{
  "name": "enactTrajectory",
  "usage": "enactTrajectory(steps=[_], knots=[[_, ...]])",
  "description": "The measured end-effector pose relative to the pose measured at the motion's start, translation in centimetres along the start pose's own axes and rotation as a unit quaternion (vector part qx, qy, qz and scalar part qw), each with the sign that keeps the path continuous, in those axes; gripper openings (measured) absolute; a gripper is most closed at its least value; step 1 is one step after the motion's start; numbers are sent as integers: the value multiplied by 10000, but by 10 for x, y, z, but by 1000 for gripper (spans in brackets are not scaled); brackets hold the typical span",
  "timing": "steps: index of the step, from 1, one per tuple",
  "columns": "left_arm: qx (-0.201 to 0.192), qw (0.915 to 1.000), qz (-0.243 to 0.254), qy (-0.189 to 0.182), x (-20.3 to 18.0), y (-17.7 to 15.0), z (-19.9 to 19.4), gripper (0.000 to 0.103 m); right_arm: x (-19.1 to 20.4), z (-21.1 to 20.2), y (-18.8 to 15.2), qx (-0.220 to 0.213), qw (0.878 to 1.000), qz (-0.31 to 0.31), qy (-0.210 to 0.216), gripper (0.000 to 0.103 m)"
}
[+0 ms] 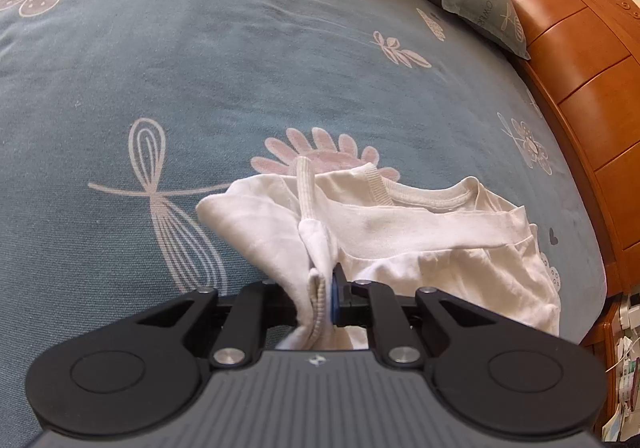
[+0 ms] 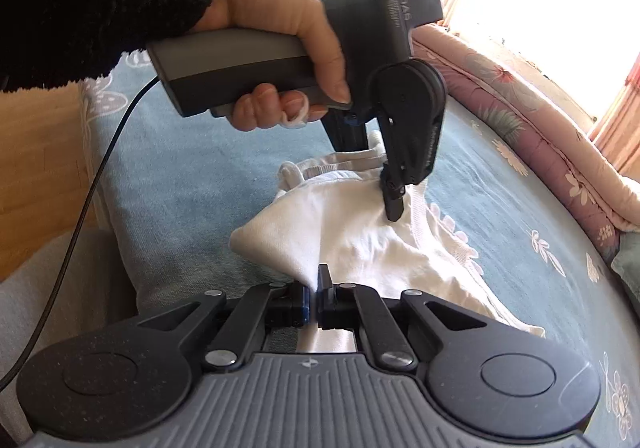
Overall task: Fold clothes
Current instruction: 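Lift the gripped shirt edge with both grippers and fold it over the bundle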
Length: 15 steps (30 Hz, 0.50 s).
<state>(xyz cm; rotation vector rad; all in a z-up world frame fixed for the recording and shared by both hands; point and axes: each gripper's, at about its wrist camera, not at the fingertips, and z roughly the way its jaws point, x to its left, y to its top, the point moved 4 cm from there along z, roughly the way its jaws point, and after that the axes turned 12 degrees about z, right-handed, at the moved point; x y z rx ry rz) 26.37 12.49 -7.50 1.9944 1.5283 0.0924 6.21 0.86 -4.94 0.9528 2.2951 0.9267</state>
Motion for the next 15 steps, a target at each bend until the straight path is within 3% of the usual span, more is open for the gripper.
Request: enactTrajectory(steps=[9,15], knots=[[-59,9973,696,217,-64,35,-10,12,-47,-47,-13,-490,9955,806,-17,7],[-81,9922,1210,299,-121,57,-7,12,-81,-83,-27,-861,9840,1562,-21,7]])
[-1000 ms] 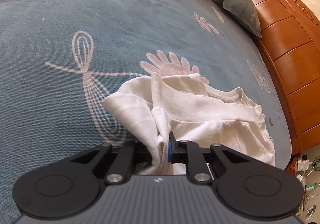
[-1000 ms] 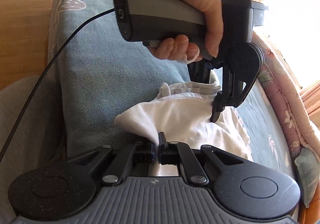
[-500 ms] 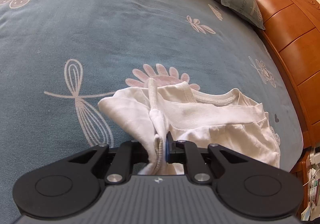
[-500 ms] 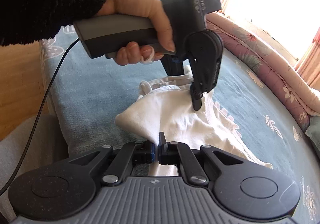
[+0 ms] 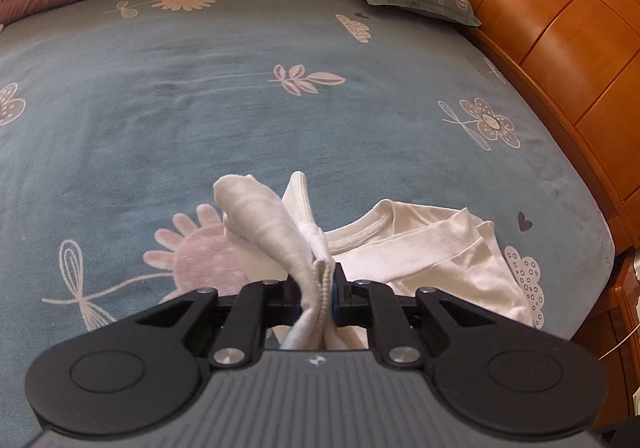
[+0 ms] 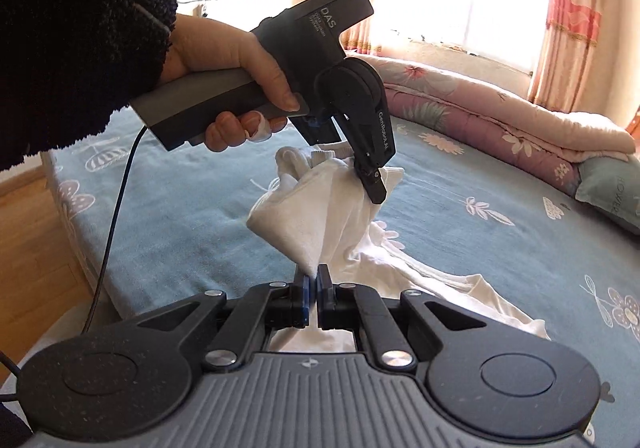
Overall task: Fold clothes
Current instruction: 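Lift the gripped shirt edge with both grippers and fold it over the bundle, then lay the folded edge down and open both grippers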
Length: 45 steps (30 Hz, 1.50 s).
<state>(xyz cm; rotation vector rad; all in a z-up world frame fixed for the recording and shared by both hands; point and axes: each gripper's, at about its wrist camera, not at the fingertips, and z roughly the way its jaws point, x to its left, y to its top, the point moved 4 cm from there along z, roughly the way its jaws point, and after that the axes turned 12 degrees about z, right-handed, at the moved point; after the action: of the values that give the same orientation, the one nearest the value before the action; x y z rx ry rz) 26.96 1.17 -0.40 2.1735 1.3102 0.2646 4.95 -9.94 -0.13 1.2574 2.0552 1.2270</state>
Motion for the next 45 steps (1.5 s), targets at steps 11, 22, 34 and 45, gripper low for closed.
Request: enactTrajectory(steps=[11,22,34,45], knots=[[206,9970,739,-66,-92,52,38,12,-79,-58,-15,-359,9926,1128,-259,7],[786,9868,1411,-102,-168,66,107,12,-147,-77,-58,-250,9708,2355,-370,7],[1167,9754,1868,118,-202,58,148,31,-177,-75,-101,40,9437,3303,-167,8],[606,9803,1864,-251,-193,63,124,57,-217,-77,-139,243,8943,4466,122,48]])
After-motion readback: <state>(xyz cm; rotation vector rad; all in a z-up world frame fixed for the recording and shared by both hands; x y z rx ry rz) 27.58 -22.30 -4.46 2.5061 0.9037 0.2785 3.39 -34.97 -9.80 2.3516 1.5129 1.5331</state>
